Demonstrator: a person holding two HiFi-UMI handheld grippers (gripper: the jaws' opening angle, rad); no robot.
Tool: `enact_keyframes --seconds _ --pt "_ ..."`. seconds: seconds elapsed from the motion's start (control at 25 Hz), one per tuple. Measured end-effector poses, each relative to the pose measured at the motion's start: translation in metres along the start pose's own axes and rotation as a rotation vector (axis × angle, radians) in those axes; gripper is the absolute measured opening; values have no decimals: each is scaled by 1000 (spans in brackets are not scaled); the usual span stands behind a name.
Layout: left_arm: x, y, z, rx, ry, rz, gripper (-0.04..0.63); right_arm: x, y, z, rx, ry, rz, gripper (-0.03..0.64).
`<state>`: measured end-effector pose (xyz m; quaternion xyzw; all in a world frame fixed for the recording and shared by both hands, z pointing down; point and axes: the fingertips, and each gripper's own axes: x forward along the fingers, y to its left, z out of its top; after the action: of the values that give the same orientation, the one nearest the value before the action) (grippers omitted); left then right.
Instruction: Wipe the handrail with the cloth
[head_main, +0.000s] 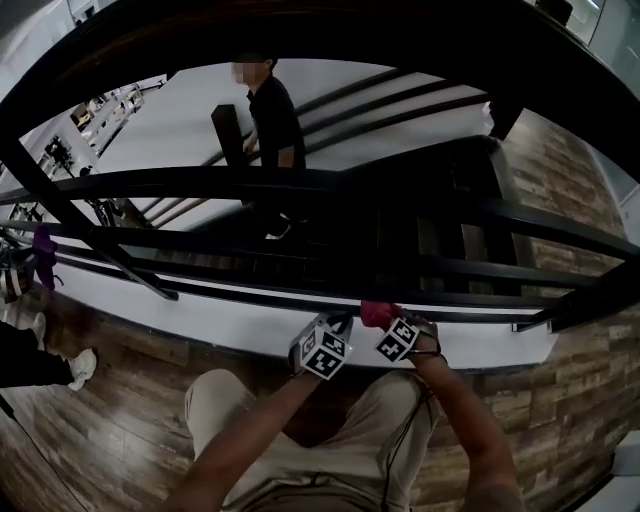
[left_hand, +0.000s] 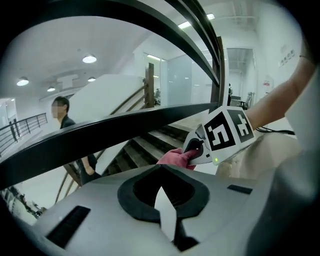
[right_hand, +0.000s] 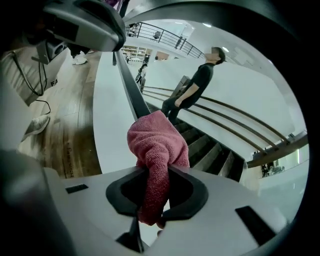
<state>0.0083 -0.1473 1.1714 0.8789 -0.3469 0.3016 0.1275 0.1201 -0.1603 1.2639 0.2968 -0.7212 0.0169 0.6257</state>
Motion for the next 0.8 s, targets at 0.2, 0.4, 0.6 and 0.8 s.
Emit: enact_keyframes --seconds 0.2,0.4,0.6,0.8 --pt "34 -44 33 86 8 -89 17 -7 -39 -60 97 4 -91 72" --pt "69 -90 65 154 29 -179 17 -13 -64 -114 153 15 -136 72" --pt "106 -137 105 220 38 -250 17 -23 -97 -179 194 60 -206 71" --pt "151 -190 110 252 35 -294 17 -15 -133 -288 223 124 -313 72"
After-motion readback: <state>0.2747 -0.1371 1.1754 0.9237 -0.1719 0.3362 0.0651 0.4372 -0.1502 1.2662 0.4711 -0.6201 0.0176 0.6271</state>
